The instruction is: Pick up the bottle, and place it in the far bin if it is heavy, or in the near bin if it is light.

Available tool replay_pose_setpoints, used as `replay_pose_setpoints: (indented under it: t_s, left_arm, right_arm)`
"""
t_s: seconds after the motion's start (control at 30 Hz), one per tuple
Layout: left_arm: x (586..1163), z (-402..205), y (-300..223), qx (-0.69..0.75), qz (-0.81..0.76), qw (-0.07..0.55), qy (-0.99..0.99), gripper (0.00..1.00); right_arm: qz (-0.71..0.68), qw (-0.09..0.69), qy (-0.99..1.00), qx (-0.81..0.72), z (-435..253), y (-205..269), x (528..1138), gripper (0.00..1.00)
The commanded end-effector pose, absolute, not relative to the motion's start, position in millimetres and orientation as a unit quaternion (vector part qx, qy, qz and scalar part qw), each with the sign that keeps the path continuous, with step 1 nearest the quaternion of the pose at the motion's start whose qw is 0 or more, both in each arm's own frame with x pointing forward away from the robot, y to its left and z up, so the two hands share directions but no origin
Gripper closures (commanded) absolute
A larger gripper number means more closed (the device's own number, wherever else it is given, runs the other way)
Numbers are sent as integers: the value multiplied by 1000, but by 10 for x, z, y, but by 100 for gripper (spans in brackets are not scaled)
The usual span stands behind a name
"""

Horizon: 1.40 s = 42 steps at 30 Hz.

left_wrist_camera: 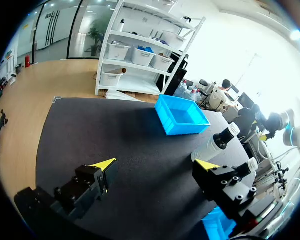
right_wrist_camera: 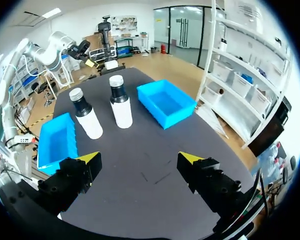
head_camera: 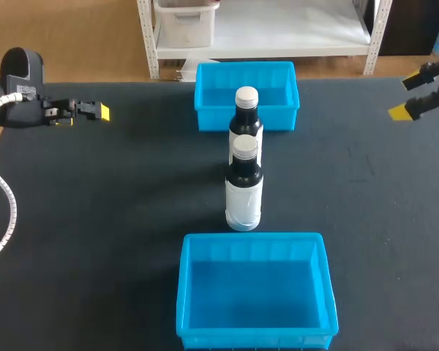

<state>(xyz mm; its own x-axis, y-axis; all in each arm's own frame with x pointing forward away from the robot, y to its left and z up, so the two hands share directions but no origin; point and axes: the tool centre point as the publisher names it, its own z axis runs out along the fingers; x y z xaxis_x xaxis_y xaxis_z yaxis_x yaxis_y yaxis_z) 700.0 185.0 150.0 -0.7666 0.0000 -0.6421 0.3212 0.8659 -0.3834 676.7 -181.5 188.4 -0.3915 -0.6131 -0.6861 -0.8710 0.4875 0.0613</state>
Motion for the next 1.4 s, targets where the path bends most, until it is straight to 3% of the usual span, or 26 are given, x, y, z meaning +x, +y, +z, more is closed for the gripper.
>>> replay_pose_setpoints:
  t_s: [0.03,0.5,0.73,1.4]
  left_arm:
    - [7000,1500,1849,88,-243,330,908,0]
    - [7000,1500,1849,88,-243,330,908,0]
    - [7000,1500,1849,88,-243,330,908,0]
    - [7000,1500,1849,88,-243,330,908,0]
  right_arm:
    - [276,281,777,-491,1876,-1802,6814,0]
    - [243,355,727,-535,1752,-1187,6403,0]
    - [217,352,721,-557,1719,-835,6298,0]
    - [310,303,652,-622,1399,24,6236,0]
